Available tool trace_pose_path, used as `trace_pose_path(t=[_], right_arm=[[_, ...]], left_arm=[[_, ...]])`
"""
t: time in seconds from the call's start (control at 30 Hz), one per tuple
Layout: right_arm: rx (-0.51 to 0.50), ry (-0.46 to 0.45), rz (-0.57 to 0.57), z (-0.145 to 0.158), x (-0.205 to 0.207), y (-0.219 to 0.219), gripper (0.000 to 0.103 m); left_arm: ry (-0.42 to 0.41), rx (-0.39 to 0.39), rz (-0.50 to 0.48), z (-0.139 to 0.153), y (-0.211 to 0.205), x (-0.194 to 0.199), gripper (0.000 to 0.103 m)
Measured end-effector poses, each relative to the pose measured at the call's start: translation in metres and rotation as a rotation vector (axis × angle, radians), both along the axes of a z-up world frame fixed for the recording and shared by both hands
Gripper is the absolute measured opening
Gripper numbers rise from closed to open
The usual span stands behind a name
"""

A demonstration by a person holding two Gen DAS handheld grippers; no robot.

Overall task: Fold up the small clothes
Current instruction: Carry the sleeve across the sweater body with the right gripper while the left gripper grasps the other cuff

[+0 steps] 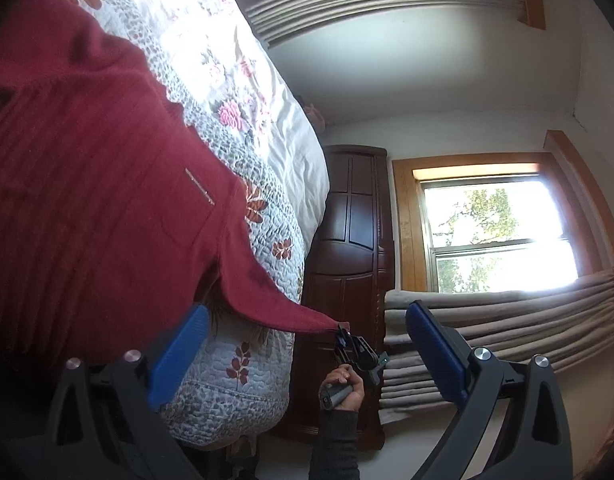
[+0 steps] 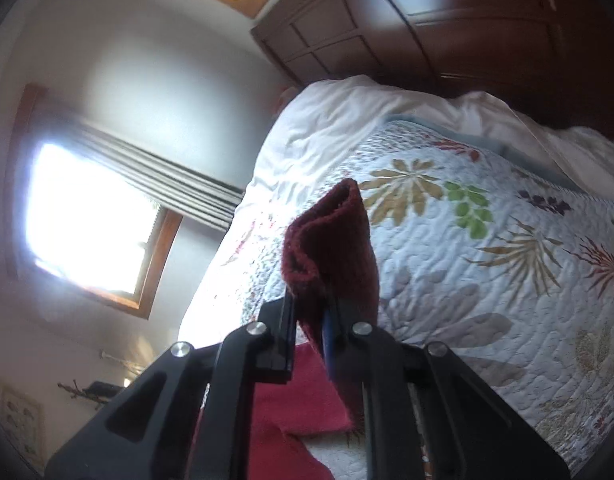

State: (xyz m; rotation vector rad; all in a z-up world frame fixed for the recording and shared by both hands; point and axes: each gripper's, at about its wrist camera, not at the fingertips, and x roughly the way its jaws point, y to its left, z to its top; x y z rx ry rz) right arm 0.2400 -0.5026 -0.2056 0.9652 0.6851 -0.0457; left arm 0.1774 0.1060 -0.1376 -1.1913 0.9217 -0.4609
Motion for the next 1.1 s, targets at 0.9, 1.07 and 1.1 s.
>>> trace_pose_path(t=[0.9, 1.07, 1.1], right_arm=[[-0.337, 0.187, 0.740, -0.048, 0.078, 0.501, 0.010], [-0.346, 0.258, 0.763, -0.079, 0.067, 0.518, 0.024], [-0.335, 0.249, 0.770, -0.075, 0.062, 0.519, 0.037]], left_arm=[[0.025, 0.070, -0.057, -0.066, 0.119, 0.113, 0.099], [0.067, 0.062, -0.110, -0.095, 0.109, 0.140, 0.099], [0.081, 0.043, -0.120, -0.103, 0.106, 0.145, 0.099]])
